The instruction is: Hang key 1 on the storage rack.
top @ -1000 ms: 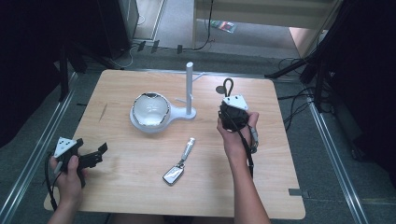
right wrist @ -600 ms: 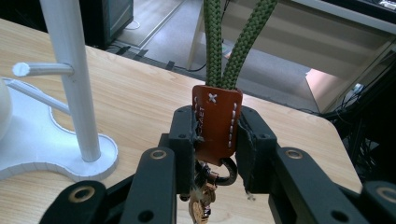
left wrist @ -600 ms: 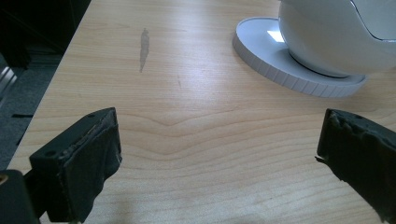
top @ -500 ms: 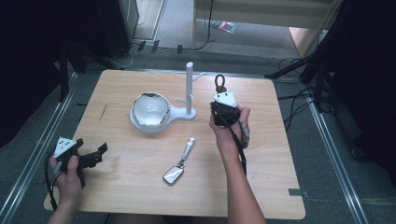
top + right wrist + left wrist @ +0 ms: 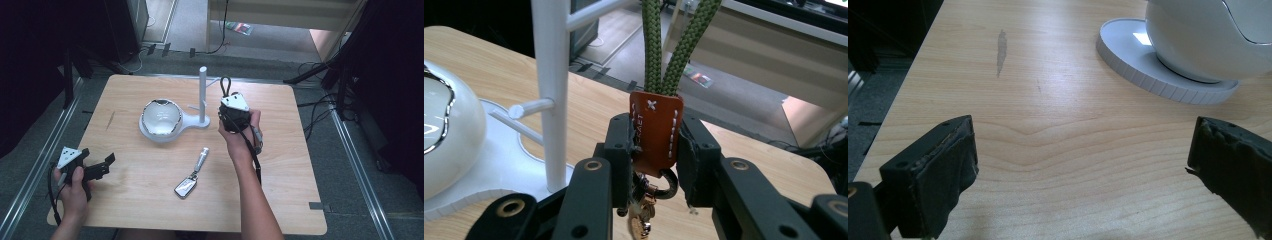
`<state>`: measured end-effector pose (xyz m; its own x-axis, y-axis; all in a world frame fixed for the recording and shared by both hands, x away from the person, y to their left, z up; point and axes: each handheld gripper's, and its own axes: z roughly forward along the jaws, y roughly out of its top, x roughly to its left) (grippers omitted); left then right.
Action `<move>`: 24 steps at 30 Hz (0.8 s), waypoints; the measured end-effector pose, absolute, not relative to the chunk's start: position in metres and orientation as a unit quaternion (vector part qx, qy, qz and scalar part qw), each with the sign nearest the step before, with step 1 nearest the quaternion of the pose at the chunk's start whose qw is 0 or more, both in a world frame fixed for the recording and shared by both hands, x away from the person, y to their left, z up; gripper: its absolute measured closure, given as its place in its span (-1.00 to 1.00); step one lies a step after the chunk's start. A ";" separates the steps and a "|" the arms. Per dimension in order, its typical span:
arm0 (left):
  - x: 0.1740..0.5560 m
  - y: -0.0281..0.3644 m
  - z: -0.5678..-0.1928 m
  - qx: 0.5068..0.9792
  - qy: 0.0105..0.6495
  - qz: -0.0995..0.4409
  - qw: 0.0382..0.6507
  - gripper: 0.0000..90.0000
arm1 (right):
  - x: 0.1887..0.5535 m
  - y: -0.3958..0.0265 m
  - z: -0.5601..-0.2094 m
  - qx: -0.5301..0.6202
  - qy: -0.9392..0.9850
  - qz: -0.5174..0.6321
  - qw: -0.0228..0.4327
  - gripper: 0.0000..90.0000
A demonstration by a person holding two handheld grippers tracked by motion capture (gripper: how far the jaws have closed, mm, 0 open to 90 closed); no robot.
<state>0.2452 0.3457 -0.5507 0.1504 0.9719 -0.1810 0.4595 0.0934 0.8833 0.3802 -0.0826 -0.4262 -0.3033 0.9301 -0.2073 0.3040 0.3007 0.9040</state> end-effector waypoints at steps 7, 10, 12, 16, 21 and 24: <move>0.245 0.346 -0.551 0.609 0.587 0.284 0.452 -1.00 | 0.383 -0.082 -0.426 0.439 0.705 0.399 0.388 0.57; 0.245 0.346 -0.551 0.609 0.587 0.284 0.451 -1.00 | 0.385 -0.082 -0.426 0.439 0.706 0.402 0.384 0.57; 0.245 0.346 -0.551 0.609 0.587 0.284 0.451 -1.00 | 0.386 -0.082 -0.426 0.441 0.705 0.397 0.389 0.56; 0.245 0.346 -0.551 0.609 0.587 0.284 0.451 -1.00 | 0.388 -0.080 -0.426 0.444 0.703 0.371 0.413 0.56; 0.245 0.346 -0.551 0.609 0.587 0.283 0.452 -1.00 | 0.391 -0.077 -0.425 0.443 0.708 0.375 0.403 0.56; 0.245 0.346 -0.551 0.609 0.587 0.283 0.453 -1.00 | 0.393 -0.078 -0.422 0.431 0.715 0.401 0.377 0.56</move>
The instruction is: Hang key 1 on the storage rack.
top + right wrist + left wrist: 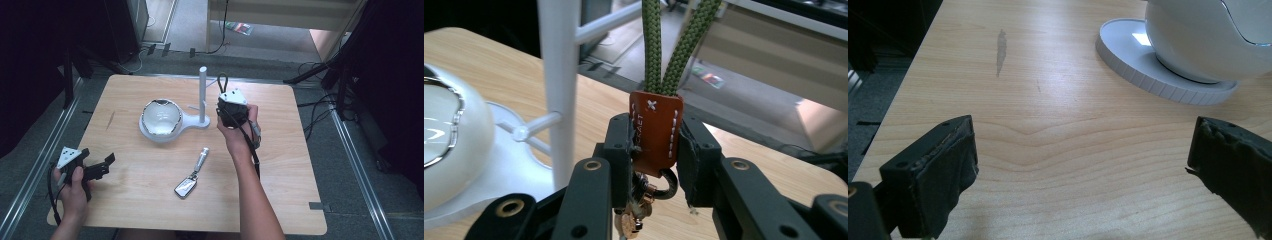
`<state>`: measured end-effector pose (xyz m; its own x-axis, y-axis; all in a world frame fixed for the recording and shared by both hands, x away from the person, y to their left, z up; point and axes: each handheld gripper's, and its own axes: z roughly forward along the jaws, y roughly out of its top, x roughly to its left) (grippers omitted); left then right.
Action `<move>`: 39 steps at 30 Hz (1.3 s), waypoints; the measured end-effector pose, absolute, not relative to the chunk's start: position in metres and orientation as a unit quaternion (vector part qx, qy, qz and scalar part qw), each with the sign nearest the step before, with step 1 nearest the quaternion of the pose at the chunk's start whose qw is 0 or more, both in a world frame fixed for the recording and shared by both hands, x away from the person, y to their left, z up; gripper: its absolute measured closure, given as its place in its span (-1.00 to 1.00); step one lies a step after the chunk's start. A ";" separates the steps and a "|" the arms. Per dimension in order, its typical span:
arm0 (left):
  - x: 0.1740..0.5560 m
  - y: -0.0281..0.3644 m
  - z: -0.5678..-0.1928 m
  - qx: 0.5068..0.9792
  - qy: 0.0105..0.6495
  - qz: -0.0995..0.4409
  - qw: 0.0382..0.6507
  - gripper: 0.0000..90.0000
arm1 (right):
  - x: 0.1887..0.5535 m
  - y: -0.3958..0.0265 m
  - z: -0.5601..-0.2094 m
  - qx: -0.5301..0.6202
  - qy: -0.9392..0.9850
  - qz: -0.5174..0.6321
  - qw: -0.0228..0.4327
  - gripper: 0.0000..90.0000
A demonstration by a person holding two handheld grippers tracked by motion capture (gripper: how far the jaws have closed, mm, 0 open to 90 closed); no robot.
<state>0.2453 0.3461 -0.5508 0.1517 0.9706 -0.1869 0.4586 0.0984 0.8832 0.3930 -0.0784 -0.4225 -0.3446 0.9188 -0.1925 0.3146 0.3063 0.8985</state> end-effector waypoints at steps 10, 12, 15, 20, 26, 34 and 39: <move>0.245 0.346 -0.551 0.608 0.587 0.282 0.453 -1.00 | 0.402 -0.085 -0.417 0.411 0.741 0.424 0.320 0.57; 0.245 0.346 -0.551 0.608 0.587 0.282 0.453 -1.00 | 0.404 -0.092 -0.414 0.408 0.748 0.436 0.289 0.57; 0.245 0.346 -0.551 0.610 0.586 0.282 0.453 -1.00 | 0.406 -0.103 -0.413 0.412 0.745 0.457 0.259 0.57; 0.245 0.346 -0.551 0.610 0.586 0.282 0.452 -1.00 | 0.409 -0.113 -0.412 0.413 0.740 0.485 0.218 0.56; 0.245 0.346 -0.551 0.610 0.586 0.283 0.452 -1.00 | 0.422 -0.118 -0.410 0.413 0.743 0.509 0.138 0.58; 0.245 0.346 -0.551 0.611 0.585 0.283 0.452 -1.00 | 0.431 -0.118 -0.406 0.409 0.749 0.511 0.105 0.59; 0.245 0.345 -0.551 0.614 0.583 0.284 0.449 -1.00 | 0.437 -0.117 -0.406 0.413 0.752 0.508 0.079 0.59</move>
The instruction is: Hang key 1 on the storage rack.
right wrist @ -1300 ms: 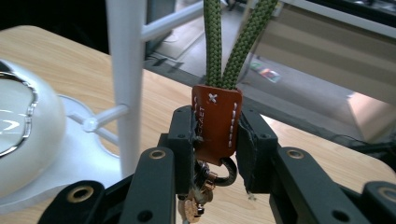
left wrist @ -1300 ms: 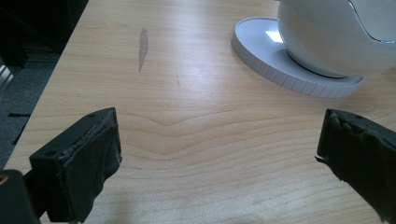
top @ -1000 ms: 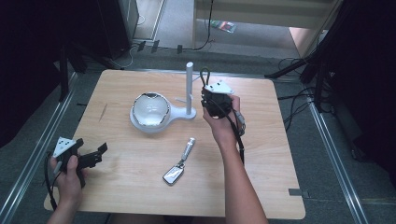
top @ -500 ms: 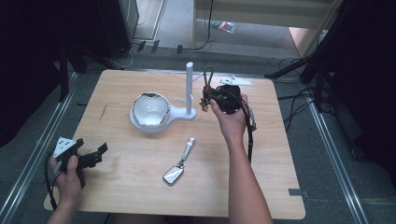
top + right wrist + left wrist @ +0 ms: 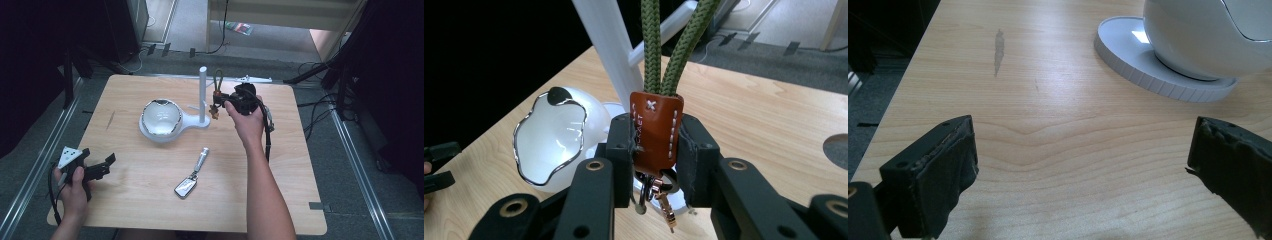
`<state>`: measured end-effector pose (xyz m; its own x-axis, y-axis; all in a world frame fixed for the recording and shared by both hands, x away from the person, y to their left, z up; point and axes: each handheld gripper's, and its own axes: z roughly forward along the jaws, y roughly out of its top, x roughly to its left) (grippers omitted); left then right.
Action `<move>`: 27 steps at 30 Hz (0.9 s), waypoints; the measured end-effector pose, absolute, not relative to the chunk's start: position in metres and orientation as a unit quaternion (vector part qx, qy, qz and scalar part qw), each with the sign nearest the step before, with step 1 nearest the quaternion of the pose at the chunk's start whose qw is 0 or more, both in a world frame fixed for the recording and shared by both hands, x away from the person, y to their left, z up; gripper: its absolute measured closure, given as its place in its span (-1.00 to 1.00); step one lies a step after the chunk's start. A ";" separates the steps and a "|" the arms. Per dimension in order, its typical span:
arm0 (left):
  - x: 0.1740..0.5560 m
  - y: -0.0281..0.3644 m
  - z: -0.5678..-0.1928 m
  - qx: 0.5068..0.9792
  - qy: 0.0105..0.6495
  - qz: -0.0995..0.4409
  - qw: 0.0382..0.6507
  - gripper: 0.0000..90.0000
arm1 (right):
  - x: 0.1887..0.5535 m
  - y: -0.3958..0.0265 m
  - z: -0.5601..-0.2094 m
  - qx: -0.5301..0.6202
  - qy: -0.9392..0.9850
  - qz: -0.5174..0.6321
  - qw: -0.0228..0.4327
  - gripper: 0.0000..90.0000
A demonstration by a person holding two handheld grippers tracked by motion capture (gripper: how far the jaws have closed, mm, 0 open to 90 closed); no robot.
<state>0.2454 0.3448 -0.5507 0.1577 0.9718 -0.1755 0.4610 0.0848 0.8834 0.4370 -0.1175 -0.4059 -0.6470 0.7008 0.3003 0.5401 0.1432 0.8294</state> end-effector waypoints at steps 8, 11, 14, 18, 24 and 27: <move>0.246 0.345 -0.551 0.614 0.584 0.283 0.449 -1.00 | 0.443 -0.115 -0.408 0.415 0.763 0.491 0.060 0.59; 0.245 0.346 -0.551 0.612 0.585 0.282 0.451 -1.00 | 0.445 -0.114 -0.410 0.413 0.768 0.486 0.055 0.59; 0.245 0.345 -0.551 0.613 0.584 0.283 0.450 -1.00 | 0.445 -0.112 -0.412 0.411 0.772 0.482 0.051 0.58; 0.245 0.345 -0.551 0.613 0.585 0.282 0.451 -1.00 | 0.443 -0.107 -0.413 0.404 0.784 0.467 0.061 0.56; 0.246 0.345 -0.551 0.614 0.584 0.283 0.449 -1.00 | 0.437 -0.104 -0.413 0.403 0.792 0.451 0.087 0.35; 0.246 0.345 -0.551 0.614 0.584 0.284 0.448 -1.00 | 0.431 -0.103 -0.408 0.406 0.788 0.449 0.112 0.29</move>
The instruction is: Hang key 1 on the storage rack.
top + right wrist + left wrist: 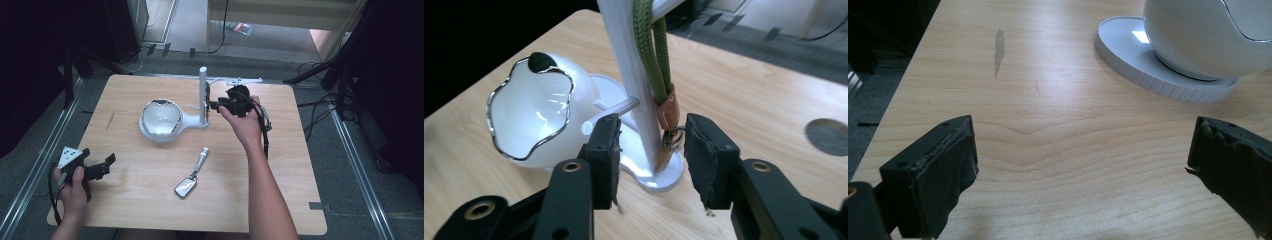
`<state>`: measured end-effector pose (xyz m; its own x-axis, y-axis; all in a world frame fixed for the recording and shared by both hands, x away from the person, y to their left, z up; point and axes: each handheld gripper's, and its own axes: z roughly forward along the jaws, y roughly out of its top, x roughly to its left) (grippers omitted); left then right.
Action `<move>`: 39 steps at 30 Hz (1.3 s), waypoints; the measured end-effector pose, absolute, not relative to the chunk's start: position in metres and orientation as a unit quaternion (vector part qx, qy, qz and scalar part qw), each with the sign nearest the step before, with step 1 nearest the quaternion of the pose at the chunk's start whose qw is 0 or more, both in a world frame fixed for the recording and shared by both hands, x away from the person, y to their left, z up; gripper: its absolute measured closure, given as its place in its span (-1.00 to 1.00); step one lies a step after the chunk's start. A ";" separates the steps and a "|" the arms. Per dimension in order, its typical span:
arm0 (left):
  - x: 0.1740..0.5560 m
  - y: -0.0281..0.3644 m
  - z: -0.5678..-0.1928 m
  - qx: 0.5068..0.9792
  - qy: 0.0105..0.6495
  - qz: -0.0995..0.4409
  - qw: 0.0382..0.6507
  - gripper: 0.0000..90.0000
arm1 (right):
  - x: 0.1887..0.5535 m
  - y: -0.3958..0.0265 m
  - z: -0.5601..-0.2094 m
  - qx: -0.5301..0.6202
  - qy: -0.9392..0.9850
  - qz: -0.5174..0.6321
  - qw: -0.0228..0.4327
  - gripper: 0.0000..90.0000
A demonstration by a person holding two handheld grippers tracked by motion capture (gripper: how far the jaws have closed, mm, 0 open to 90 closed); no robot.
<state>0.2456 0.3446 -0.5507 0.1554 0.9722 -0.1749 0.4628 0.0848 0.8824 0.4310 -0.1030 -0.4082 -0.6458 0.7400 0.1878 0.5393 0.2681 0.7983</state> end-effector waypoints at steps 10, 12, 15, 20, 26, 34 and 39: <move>0.245 0.345 -0.551 0.613 0.584 0.284 0.450 -1.00 | 0.403 -0.099 -0.416 0.441 0.782 0.397 0.194 0.03; 0.245 0.345 -0.551 0.612 0.584 0.284 0.452 -1.00 | 0.397 -0.099 -0.422 0.451 0.785 0.376 0.198 0.00; 0.244 0.345 -0.551 0.612 0.584 0.284 0.451 -1.00 | 0.393 -0.100 -0.426 0.462 0.786 0.353 0.210 0.01; 0.244 0.345 -0.551 0.613 0.583 0.284 0.451 -1.00 | 0.382 -0.099 -0.435 0.491 0.789 0.317 0.192 0.01; 0.244 0.344 -0.551 0.614 0.583 0.285 0.449 -1.00 | 0.370 -0.092 -0.443 0.515 0.792 0.273 0.181 -0.13; 0.245 0.344 -0.551 0.615 0.584 0.283 0.448 -1.00 | 0.353 -0.082 -0.463 0.534 0.798 0.232 0.153 -0.27; 0.244 0.344 -0.551 0.615 0.584 0.284 0.448 -1.00 | 0.342 -0.074 -0.472 0.535 0.805 0.214 0.139 -0.30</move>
<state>0.2444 0.3441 -0.5507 0.1570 0.9720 -0.1749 0.4636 0.0838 0.8821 0.3418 -0.0736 -0.4715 -0.3883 0.9215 0.0055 0.8030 0.3354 0.4927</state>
